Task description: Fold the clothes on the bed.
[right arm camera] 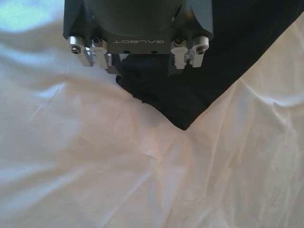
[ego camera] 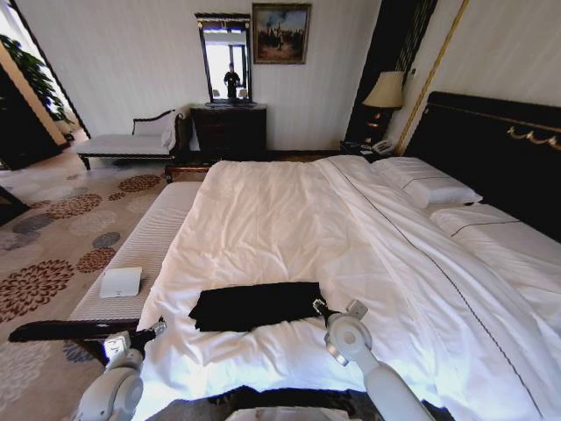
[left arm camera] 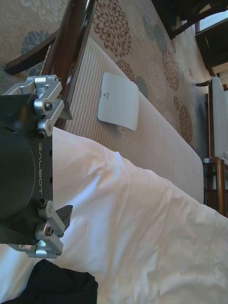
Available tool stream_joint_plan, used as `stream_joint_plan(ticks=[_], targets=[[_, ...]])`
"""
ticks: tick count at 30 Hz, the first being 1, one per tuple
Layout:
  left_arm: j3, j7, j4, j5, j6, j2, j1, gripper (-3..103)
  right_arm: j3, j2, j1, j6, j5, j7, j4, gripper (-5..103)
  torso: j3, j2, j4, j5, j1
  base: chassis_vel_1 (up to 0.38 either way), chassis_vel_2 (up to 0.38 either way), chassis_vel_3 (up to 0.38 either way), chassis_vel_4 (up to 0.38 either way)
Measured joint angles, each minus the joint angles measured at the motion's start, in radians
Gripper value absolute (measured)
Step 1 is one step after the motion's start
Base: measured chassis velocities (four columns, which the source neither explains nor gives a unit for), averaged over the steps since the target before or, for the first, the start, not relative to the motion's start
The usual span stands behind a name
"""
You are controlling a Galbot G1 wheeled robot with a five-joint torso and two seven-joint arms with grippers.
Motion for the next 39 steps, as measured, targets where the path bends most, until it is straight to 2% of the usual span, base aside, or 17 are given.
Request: stream_joint_plan(ticks=[1, 3, 4, 7, 9, 12, 13, 15, 23, 28, 33, 38, 39], targets=[[0.0, 0.0, 0.001, 0.0, -0.001, 0.001, -0.001, 100, 0.0, -0.001, 0.0, 0.0, 0.0, -0.001, 0.001, 52, 0.0, 0.0, 0.0, 0.0, 0.0, 0.0, 0.0, 0.0, 0.0], [0.001, 0.0, 0.004, 0.001, -0.002, 0.004, -0.003, 100, 0.0, -0.005, 0.0, 0.0, -0.001, -0.002, 0.011, 41, 0.0, 0.0, 0.0, 0.0, 0.0, 0.0, 0.0, 0.0, 0.0], [0.001, 0.0, 0.004, 0.001, -0.002, 0.004, -0.003, 100, 0.0, -0.005, 0.0, 0.0, -0.001, -0.002, 0.011, 41, 0.0, 0.0, 0.0, 0.0, 0.0, 0.0, 0.0, 0.0, 0.0], [0.002, 0.0, 0.005, 0.003, -0.005, 0.005, -0.004, 100, 0.0, -0.013, -0.002, 0.0, -0.004, -0.002, 0.02, 25, 0.0, 0.0, 0.0, 0.0, 0.0, 0.0, 0.0, 0.0, 0.0], [0.002, 0.0, 0.005, 0.003, -0.007, 0.006, -0.004, 100, 0.0, -0.015, -0.003, 0.0, -0.006, -0.003, 0.02, 25, 0.0, 0.0, 0.0, 0.0, 0.0, 0.0, 0.0, 0.0, 0.0], [0.002, 0.0, 0.008, 0.006, -0.015, 0.007, -0.002, 100, 0.003, -0.02, -0.011, 0.0, -0.01, -0.002, 0.026, 9, 0.0, 0.0, 0.0, 0.0, 0.0, 0.0, 0.0, 0.0, 0.0], [0.002, 0.0, 0.008, 0.006, -0.015, 0.007, -0.002, 100, 0.003, -0.02, -0.011, 0.0, -0.01, -0.002, 0.026, 9, 0.0, 0.0, 0.0, 0.0, 0.0, 0.0, 0.0, 0.0, 0.0], [0.001, 0.0, 0.009, 0.009, -0.019, 0.008, -0.002, 100, 0.003, -0.02, -0.015, 0.0, -0.012, -0.002, 0.027, 2, 0.0, 0.0, 0.0, 0.0001, 0.0, 0.0, 0.0, 0.0, 0.0], [0.0, 0.0, 0.01, 0.013, -0.028, 0.007, 0.003, 100, 0.004, -0.039, -0.029, 0.0, -0.023, -0.006, 0.032, 0, 0.0, 0.0, 0.0, 0.0001, 0.0, 0.0, 0.0, 0.0, 0.0], [0.001, 0.0, 0.01, 0.016, -0.032, 0.001, 0.005, 100, 0.013, -0.089, -0.06, -0.013, -0.011, -0.017, 0.07, 0, 0.0, 0.0, 0.0, 0.0002, 0.0, 0.0, 0.0, 0.0, 0.0], [0.008, 0.0, 0.014, 0.019, -0.035, -0.001, 0.002, 100, 0.024, -0.152, -0.105, -0.048, -0.007, -0.07, 0.081, 0, 0.0, 0.0, -0.0001, 0.0001, 0.0, 0.0, 0.0, 0.0, 0.0], [0.017, 0.003, 0.015, 0.025, -0.038, -0.005, 0.002, 100, 0.026, -0.165, -0.104, -0.055, -0.027, -0.113, 0.03, 0, 0.0, 0.0, 0.0, 0.0003, 0.0, 0.0, 0.0, 0.0, 0.0], [0.021, 0.003, 0.015, 0.028, -0.039, -0.007, 0.002, 100, 0.026, -0.164, -0.099, -0.055, -0.046, -0.131, 0.008, -3, 0.0, 0.0, 0.0, 0.0003, 0.0, 0.0, 0.0, 0.0, 0.0]])
